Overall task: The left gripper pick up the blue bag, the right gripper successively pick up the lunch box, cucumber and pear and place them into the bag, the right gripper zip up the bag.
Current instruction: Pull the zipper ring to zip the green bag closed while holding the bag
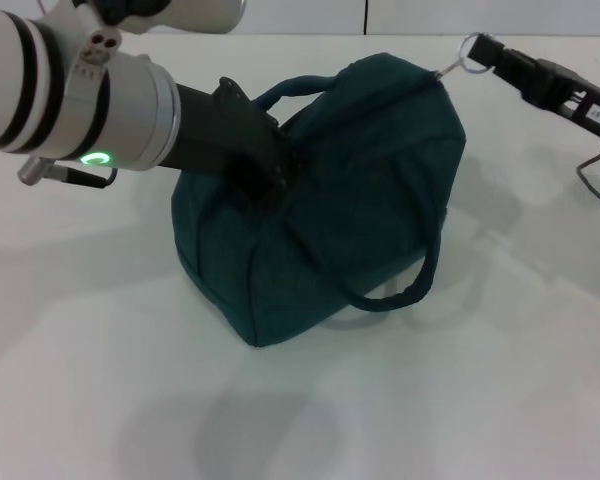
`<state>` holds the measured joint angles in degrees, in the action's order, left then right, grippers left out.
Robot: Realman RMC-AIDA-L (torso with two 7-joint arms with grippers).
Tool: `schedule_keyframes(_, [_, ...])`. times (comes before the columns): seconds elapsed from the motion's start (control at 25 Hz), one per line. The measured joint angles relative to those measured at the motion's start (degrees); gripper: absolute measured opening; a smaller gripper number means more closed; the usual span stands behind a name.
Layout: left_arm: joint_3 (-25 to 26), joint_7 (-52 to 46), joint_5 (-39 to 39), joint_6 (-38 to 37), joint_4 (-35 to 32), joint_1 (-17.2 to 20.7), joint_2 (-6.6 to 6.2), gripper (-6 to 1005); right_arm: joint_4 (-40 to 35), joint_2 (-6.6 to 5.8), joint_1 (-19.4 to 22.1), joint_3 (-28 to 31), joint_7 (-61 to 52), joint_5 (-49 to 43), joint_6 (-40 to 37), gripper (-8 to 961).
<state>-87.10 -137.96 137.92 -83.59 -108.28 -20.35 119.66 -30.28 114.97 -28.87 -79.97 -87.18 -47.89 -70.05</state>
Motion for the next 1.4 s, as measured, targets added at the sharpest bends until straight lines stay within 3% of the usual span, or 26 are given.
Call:
schedule_keyframes(0.32, [-0.15,0.47,-0.23,0.82,-1.84,0.54,0.04,43,1.83,-1.18,-0.25,0.11,-12.18,-0.46,-0.17,61])
schedule_keyframes(0.68, [0.14,3.76,-3.52,2.85,-4.05,2.66,0.03,51,6.34,-0.65,0.01,0.30,-18.69,-0.13,-0.16,62])
schedule_keyframes(1.4, [1.64,8.33,-10.45,5.12,-6.92,6.06,0.04,67,11.65,-0.27,0.30,1.76,-20.59,-0.06,-0.45,65])
